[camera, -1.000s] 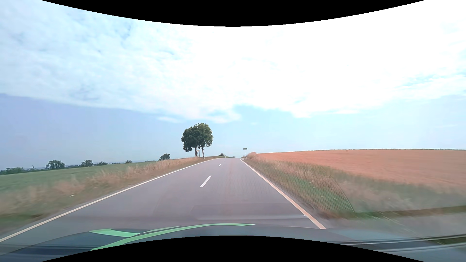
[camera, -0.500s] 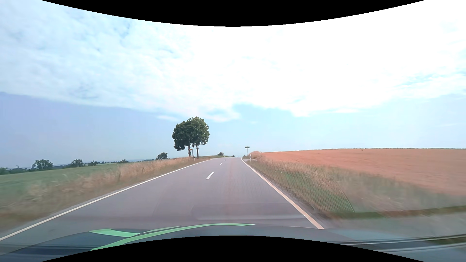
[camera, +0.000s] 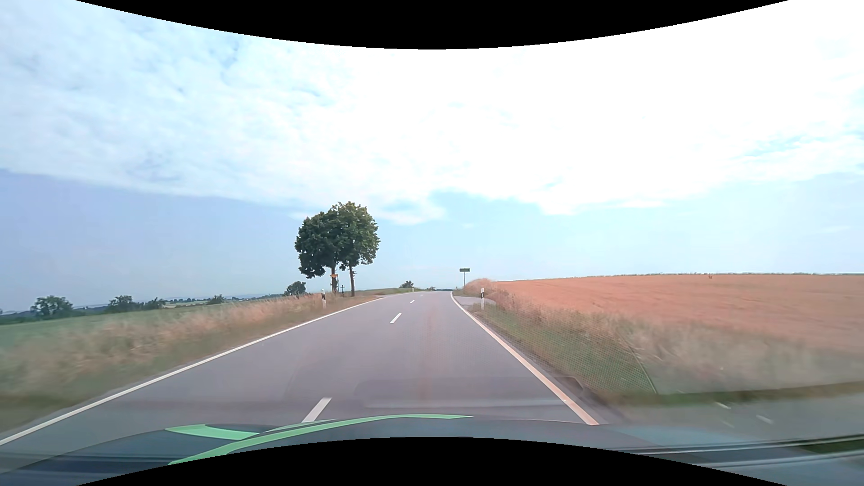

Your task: Follow the waypoints while adhering to traffic rules and regulations

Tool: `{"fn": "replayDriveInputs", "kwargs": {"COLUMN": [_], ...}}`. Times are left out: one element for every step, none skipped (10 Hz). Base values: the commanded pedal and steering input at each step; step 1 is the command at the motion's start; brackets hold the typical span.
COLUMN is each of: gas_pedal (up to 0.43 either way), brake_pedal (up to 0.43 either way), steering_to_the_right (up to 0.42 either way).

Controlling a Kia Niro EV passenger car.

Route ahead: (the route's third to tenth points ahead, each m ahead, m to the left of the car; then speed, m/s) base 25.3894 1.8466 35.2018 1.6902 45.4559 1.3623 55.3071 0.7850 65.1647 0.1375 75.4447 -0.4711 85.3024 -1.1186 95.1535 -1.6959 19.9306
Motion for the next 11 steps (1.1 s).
{"fn": "replayDriveInputs", "kwargs": {"gas_pedal": [0.189, 0.189, 0.189, 0.189, 0.189, 0.189, 0.177, 0.177, 0.177, 0.169, 0.169], "brake_pedal": [0.000, 0.000, 0.000, 0.000, 0.000, 0.000, 0.000, 0.000, 0.000, 0.000, 0.000], "steering_to_the_right": [-0.001, 0.000, 0.000, 0.000, 0.001, 0.003, 0.005, 0.006, 0.006, 0.006, 0.006]}}
